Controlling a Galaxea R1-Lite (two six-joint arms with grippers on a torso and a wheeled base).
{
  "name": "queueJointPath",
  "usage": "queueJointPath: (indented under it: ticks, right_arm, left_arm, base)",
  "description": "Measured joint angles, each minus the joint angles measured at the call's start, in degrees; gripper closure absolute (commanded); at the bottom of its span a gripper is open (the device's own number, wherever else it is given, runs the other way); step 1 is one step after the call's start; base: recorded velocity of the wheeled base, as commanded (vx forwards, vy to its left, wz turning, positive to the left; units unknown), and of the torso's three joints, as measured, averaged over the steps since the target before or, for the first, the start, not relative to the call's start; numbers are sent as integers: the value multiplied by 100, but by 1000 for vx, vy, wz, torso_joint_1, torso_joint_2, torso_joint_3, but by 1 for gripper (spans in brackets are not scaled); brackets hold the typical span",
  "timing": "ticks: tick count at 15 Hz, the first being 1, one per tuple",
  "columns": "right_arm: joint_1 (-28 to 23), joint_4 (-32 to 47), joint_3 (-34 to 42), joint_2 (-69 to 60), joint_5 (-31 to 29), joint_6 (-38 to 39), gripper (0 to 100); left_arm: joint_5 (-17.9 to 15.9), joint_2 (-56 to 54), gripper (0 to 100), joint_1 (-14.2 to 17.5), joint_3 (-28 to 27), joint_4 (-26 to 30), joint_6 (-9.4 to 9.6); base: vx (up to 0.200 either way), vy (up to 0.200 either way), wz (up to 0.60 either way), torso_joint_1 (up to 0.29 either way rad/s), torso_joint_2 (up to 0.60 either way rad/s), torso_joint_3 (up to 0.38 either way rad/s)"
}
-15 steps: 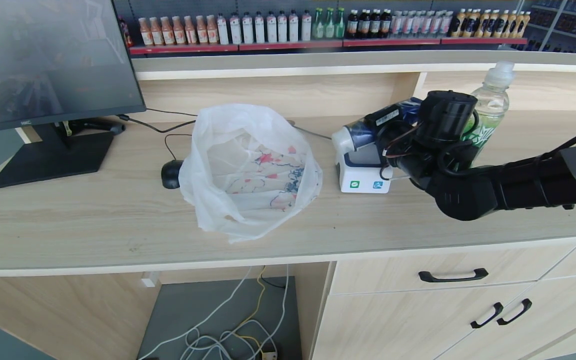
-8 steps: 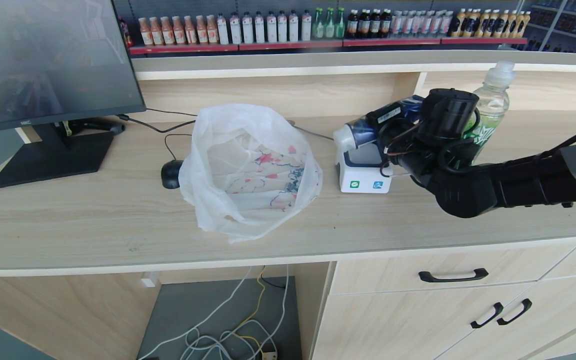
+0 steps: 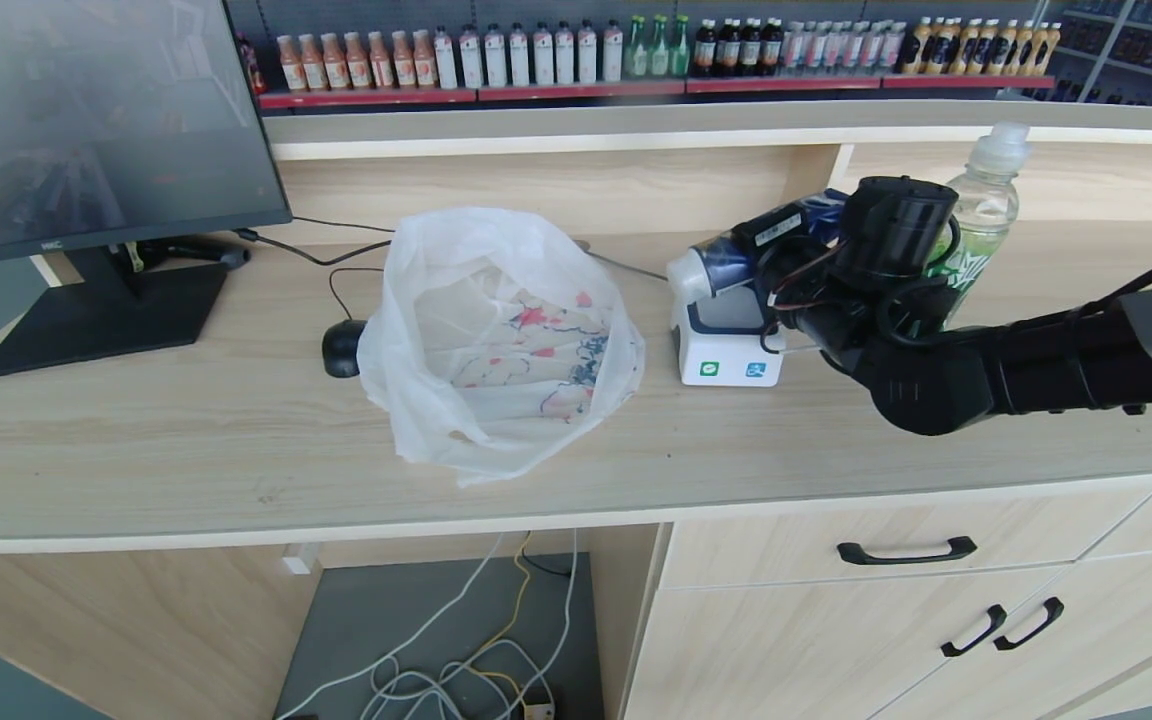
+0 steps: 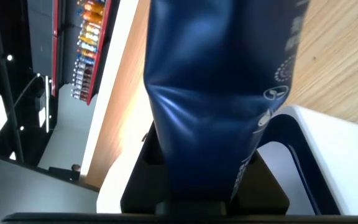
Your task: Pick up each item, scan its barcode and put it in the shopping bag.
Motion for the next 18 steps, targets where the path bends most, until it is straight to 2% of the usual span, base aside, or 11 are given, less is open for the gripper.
queueJointPath:
  ticks: [5, 10, 13, 18]
  right_arm:
    - [50, -1, -17, -229, -6, -90, 100]
    - [350, -9, 129, -822, -11, -517, 100]
    - [494, -335, 675, -1248, -30, -1202, 100]
    - [546, -1640, 1869, -1888, -15, -2866, 100]
  left_arm:
    - [0, 0, 0, 0, 0, 0, -2]
    - [0, 0, 0, 0, 0, 0, -2]
    - [0, 0, 0, 0, 0, 0, -2]
    - [0, 0, 0, 0, 0, 0, -2]
  base:
    - [0, 0, 0, 0, 0, 0]
    - [0, 0, 0, 0, 0, 0]
    - [0, 0, 0, 0, 0, 0]
    - [0, 0, 0, 0, 0, 0]
